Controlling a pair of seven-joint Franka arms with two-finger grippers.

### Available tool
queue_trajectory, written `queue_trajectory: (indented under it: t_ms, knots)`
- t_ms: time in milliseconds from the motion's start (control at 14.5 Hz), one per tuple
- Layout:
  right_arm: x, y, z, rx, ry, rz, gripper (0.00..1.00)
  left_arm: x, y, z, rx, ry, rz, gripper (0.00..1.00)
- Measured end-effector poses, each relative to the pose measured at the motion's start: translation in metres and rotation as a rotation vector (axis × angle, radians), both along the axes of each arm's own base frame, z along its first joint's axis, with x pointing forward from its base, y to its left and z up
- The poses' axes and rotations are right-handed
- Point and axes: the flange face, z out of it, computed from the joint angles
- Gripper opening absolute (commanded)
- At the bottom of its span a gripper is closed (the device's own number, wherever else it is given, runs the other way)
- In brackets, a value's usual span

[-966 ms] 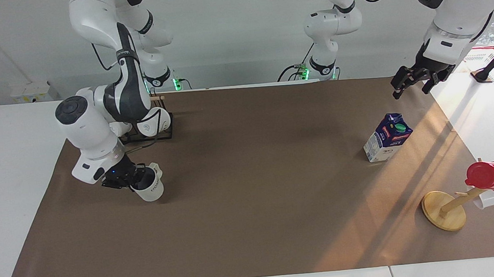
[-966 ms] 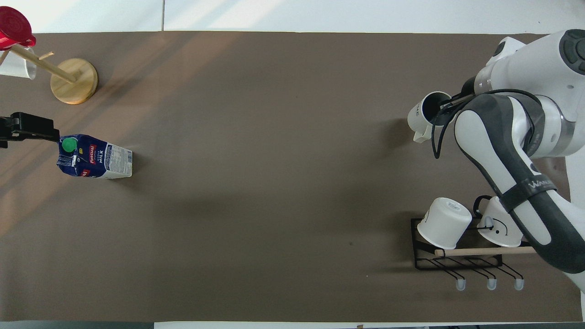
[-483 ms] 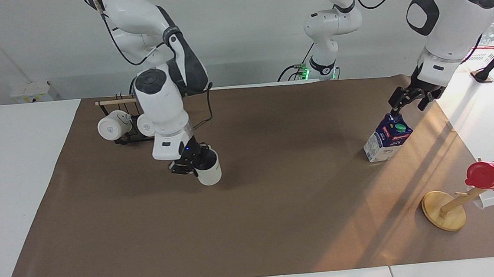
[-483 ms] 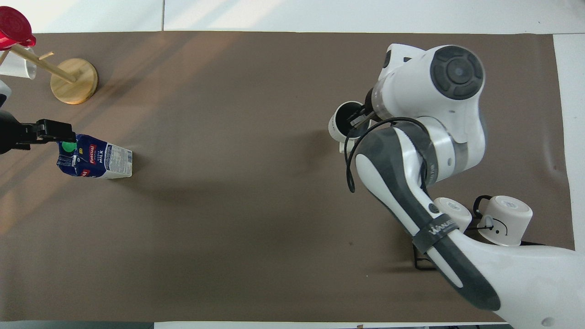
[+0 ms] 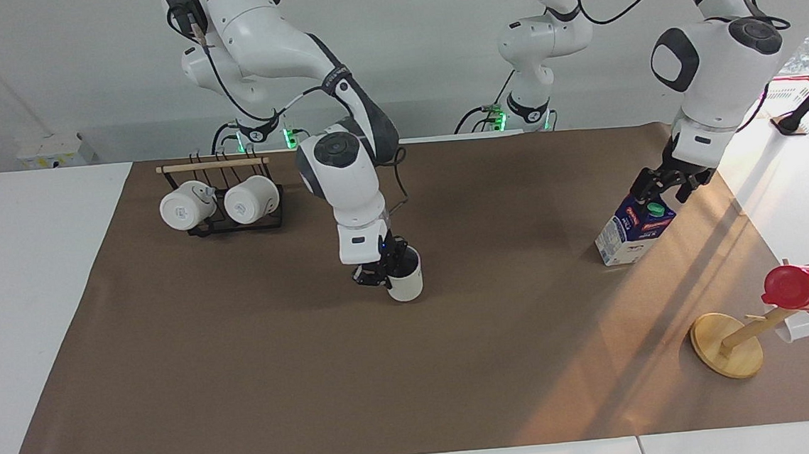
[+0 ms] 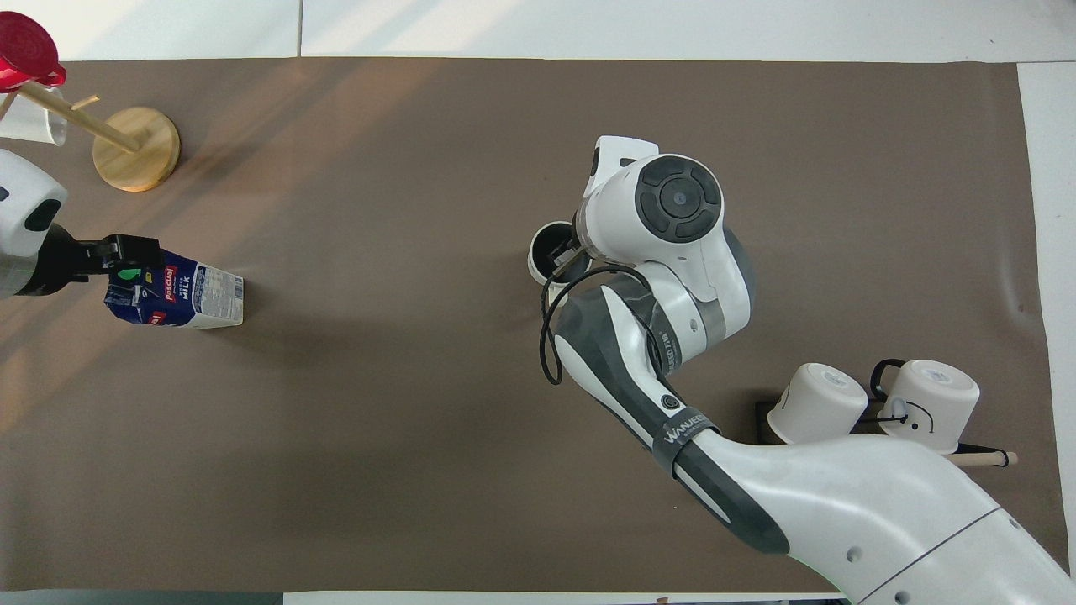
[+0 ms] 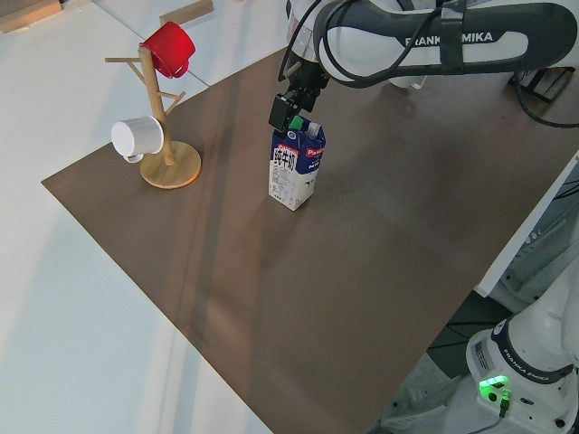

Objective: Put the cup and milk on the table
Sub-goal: 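Carry the mug toward the table center while the left gripper grasps the carton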

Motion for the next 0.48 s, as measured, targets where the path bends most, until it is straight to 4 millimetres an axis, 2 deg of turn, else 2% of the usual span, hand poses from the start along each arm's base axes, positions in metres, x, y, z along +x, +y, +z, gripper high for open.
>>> queue_trajectory:
  t_ms: [345, 414, 483]
  knots:
    - [-0.007, 0.0, -0.01, -0.04, 0.019, 0.025, 0.0, -0.001, -0.001, -0.01, 0.0, 0.002, -0.002, 1.0]
    - [-0.008, 0.0, -0.012, -0.052, 0.017, 0.033, 0.0, -0.001, -0.002, -0.01, 0.0, 0.003, -0.003, 0.75]
    - [-0.01, 0.0, -0.014, -0.06, 0.017, 0.038, 0.62, -0.001, -0.002, -0.011, 0.0, 0.003, -0.004, 0.47]
